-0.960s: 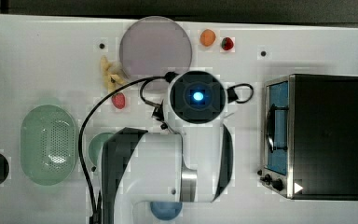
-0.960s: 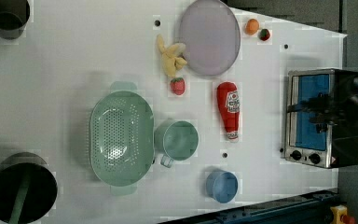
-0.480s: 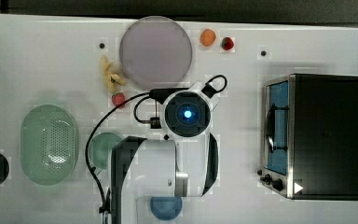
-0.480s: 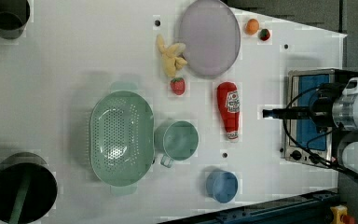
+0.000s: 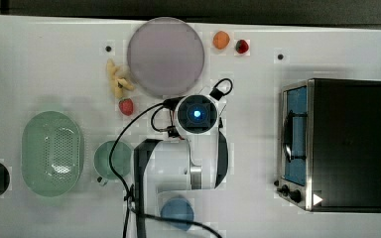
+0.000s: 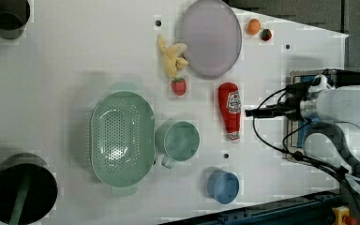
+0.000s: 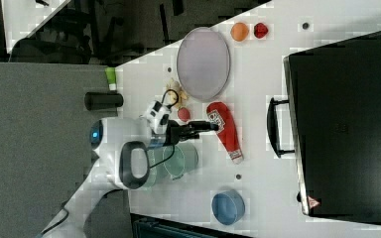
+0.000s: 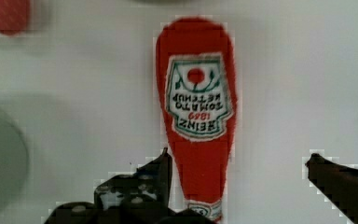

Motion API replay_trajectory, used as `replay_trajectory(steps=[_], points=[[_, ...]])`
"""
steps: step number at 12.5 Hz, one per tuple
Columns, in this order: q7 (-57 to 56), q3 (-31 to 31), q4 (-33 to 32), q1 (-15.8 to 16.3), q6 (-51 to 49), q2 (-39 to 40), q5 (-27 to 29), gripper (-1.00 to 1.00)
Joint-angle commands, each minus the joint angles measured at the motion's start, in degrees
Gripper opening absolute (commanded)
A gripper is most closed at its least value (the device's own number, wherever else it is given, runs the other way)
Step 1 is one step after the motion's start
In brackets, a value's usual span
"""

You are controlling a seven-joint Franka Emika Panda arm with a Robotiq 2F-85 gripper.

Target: Pick Ketchup from the table and place it in strainer.

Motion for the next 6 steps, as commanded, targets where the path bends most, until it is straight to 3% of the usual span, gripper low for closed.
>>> replay_trajectory(steps=[1,6], points=[[-2.9,0.5,-0.8,0.0,3.4,2.9,0.1,1.00],[-2.8,0.5,-1.9,0.0,11.8,9.1,0.1,1.00]])
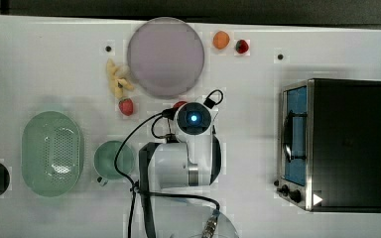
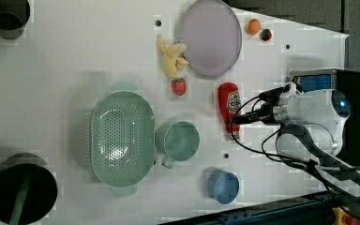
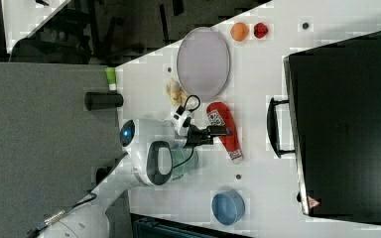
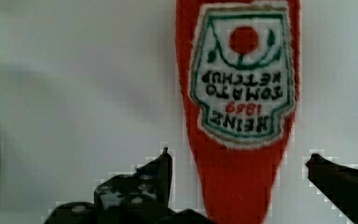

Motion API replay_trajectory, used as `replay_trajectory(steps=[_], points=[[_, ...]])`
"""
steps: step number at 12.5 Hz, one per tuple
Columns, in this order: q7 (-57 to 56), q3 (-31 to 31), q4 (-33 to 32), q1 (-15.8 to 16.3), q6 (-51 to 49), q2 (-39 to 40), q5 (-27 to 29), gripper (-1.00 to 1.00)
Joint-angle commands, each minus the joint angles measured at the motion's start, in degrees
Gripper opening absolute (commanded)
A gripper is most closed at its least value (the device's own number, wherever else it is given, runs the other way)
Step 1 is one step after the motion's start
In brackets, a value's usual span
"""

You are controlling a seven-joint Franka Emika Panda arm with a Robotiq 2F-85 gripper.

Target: Pick Ketchup from the table and place it in strainer.

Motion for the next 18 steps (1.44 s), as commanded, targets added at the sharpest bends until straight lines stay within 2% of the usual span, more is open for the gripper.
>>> replay_trajectory(steps=[1,3,4,7,12,18], points=[[-2.0,0.6,-0.2,-0.6,4.8,0.8,-0.1,1.00],[-2.0,0.6,-0.6,-0.6,6.3,2.3,-0.1,1.00],[-1.9,0.5,-0.7,-0.6,6.8,2.7,-0.1,0.92],[-1.7,0.5,-1.0,-0.6,8.2,2.7,-0.1,0.21],[-1.7,0.3,-0.1,-1.0,4.6,-5.0,-0.1,0.18],[-1.7,-0.3,5.1,-1.0,-17.4,-20.5,0.0,0.18]])
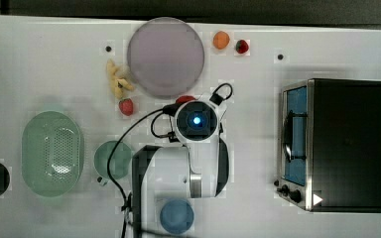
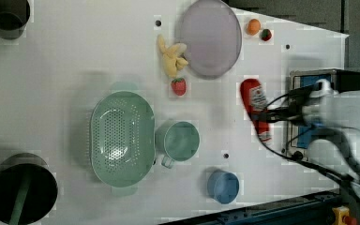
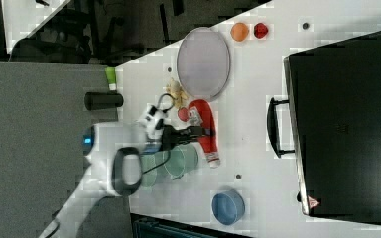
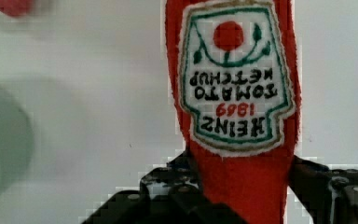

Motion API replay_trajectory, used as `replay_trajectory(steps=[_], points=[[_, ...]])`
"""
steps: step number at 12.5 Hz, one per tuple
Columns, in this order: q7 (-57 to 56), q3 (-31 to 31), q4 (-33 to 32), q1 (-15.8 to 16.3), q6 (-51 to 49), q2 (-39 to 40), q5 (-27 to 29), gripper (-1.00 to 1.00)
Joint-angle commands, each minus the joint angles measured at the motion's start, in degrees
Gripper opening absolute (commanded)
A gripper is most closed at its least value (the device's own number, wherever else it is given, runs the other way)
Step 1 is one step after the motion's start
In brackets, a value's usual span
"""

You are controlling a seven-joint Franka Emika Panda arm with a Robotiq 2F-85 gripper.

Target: Pick Ketchup from the table and place it in strainer.

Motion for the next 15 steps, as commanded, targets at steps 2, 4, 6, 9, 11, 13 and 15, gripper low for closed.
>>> replay_trajectory(steps=[2,4,6,9,11,13,15], points=[[-1.6,0.4,7.0,-0.3,-12.6,-8.4,0.3,0.18],[0.1,1.8,9.4,0.0,-19.2,-10.9,1.1,0.18],[5.1,3.9,11.3,0.7,-22.3,-12.0,2.2,0.18],[13.8,8.9,12.7,2.2,-22.7,-11.8,5.1,0.18],[23.2,13.3,13.2,3.0,-22.7,-10.9,6.1,0.18],[30.5,18.1,13.6,3.8,-22.2,-9.1,6.1,0.18],[36.8,22.3,14.3,4.1,-18.9,-6.4,6.1,0.18]])
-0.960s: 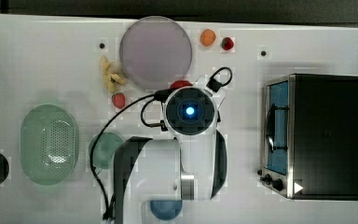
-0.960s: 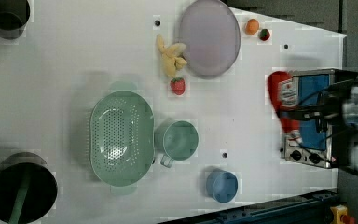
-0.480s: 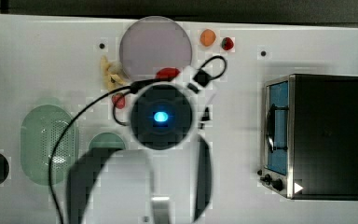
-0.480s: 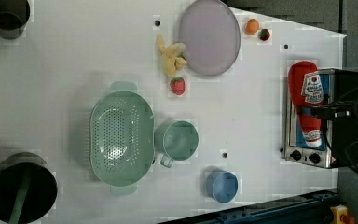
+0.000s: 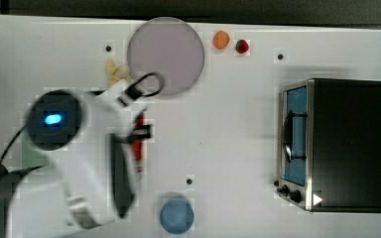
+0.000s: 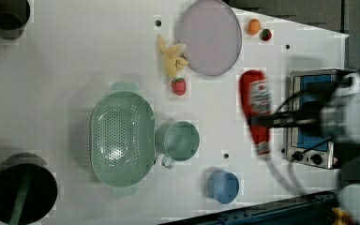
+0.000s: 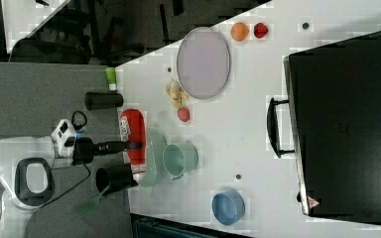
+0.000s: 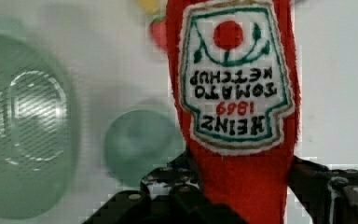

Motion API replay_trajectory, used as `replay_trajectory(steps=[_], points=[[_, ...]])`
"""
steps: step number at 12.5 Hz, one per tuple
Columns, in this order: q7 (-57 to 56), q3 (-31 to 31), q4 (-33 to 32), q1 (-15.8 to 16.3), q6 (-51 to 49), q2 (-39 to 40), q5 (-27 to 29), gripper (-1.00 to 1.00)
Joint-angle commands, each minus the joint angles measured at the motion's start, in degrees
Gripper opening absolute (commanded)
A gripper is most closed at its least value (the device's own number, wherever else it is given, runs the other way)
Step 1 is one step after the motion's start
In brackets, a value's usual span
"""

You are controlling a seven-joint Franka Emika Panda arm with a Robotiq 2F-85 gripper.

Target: Pick Ketchup from the table and place it in strainer.

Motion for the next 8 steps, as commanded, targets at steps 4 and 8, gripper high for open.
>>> replay_trajectory(steps=[4,8], points=[[15.6,9.7,1.8,3.5,13.0,8.0,1.3,0.18],[24.3,13.0,1.8,5.2,20.6,15.8,1.3,0.18]])
